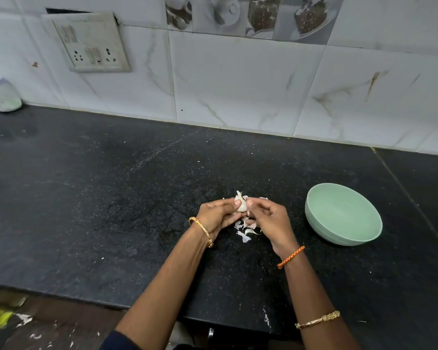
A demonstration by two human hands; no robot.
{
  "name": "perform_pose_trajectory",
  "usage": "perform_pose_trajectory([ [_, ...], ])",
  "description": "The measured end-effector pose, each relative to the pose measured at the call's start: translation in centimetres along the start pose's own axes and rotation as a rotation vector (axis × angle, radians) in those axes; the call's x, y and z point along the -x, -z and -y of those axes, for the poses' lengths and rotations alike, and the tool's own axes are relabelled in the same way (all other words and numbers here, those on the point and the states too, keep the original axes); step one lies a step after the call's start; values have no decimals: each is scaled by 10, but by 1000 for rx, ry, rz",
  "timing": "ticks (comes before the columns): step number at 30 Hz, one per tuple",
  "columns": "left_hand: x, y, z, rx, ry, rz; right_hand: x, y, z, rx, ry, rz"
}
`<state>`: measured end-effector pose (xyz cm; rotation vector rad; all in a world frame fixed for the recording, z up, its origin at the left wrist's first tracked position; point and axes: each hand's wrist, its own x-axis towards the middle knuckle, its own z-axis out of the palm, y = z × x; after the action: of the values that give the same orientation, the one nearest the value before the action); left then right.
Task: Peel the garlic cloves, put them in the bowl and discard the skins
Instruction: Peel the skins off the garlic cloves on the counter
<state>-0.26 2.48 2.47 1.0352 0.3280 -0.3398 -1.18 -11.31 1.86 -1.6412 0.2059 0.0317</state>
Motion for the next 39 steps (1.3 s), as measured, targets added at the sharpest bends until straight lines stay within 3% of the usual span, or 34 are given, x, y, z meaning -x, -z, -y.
perform_pose_trajectory([
  [3, -2, -3, 3, -84, -53, -88, -1, 1, 3, -10, -14, 69],
  [8, -4, -8, 12, -172, -214, -223, -1, -7, 4, -37, -29, 29],
  [14, -6, -12, 20, -457, -472, -345, 2, -13, 5, -79, -39, -1],
  [28, -10, 11, 13, -748, -376, 46, -9, 6, 15, -563, -265, 2],
  [34, -12, 5, 12, -674, -442, -64, -13, 15, 14, -556, -298, 125],
  [39, -15, -12, 4, -570, -380, 1, -8, 11, 12, -343, -197, 150],
])
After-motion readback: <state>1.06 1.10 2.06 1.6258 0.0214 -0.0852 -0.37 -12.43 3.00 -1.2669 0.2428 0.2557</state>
